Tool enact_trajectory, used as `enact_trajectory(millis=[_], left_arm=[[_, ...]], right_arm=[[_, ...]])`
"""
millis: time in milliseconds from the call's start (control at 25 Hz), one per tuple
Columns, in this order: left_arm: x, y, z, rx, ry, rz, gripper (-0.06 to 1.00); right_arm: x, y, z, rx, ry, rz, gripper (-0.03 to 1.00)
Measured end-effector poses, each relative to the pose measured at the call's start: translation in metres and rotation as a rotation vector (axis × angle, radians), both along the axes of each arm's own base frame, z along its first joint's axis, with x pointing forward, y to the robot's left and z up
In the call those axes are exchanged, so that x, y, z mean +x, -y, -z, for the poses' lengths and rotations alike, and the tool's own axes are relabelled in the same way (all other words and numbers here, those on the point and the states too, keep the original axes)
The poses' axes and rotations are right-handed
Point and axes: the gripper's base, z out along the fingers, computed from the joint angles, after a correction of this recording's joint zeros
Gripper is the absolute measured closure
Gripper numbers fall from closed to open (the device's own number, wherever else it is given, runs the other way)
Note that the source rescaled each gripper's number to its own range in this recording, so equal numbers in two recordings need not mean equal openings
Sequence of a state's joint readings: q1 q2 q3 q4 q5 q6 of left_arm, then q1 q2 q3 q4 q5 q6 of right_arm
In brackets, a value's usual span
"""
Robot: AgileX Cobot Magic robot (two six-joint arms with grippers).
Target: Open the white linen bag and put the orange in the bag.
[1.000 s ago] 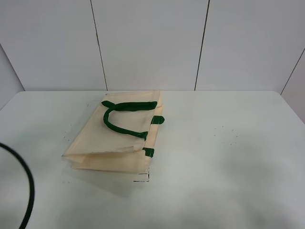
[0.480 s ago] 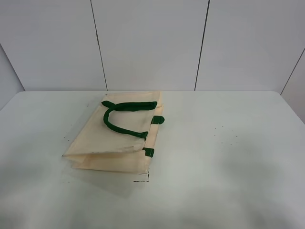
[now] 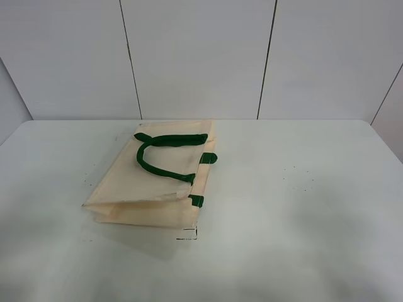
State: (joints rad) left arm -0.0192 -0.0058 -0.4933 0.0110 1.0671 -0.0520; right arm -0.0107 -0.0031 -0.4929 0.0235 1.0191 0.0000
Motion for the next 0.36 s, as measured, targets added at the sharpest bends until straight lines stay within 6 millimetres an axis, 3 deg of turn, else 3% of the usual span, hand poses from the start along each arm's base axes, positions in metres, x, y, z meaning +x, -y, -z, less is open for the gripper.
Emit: enact_trajectory(millis=[360], left_arm=[[0.0000,0.0000,0.0000,0.001,0.000,0.001,-0.05]], right_arm=[[0.0000,0.0000,0.0000,0.000,0.000,0.000,-0.03]])
